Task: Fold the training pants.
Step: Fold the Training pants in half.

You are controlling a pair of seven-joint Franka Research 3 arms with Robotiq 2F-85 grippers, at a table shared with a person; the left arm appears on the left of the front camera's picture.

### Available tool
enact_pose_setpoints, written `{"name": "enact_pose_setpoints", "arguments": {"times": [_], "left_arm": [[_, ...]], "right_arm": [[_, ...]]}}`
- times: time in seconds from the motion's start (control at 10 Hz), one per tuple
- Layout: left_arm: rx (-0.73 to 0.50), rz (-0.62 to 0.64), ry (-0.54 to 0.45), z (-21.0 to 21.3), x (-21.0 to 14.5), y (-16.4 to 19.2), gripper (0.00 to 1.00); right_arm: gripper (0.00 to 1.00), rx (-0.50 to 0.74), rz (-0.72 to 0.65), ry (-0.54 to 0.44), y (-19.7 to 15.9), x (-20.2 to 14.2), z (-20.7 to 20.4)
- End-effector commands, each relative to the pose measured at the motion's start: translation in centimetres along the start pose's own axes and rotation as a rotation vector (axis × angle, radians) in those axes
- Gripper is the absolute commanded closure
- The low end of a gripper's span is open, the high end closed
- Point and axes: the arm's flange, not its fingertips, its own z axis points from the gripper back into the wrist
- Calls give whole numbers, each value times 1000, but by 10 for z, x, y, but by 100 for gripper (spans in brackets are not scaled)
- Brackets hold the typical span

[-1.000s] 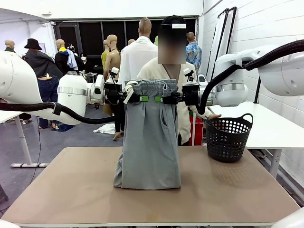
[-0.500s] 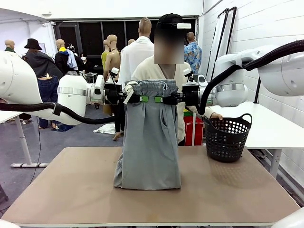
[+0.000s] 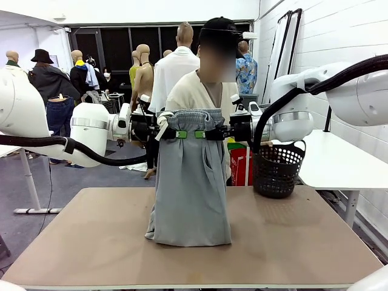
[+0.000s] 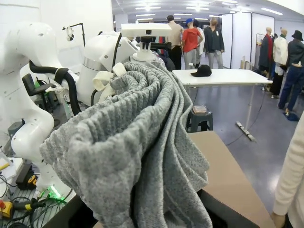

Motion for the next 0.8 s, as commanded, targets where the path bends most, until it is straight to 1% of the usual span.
{"name": "enact_pose_setpoints", "arguments": {"times": [0.0,0.2,0.4,0.7], "left_arm": [[14,32,-4,2,5,7,100],[33,9,18,0,22,30,100],[34,10,40,1,44,58,100],[54,21,33,12,62,94,100]], "right_arm": [[100,13,-15,11,-7,9,-3],[100,22,23,26,-25,22,-13],[100,45,40,55,-52,39,-22],[100,34,65,75,-88,57,-29]]}}
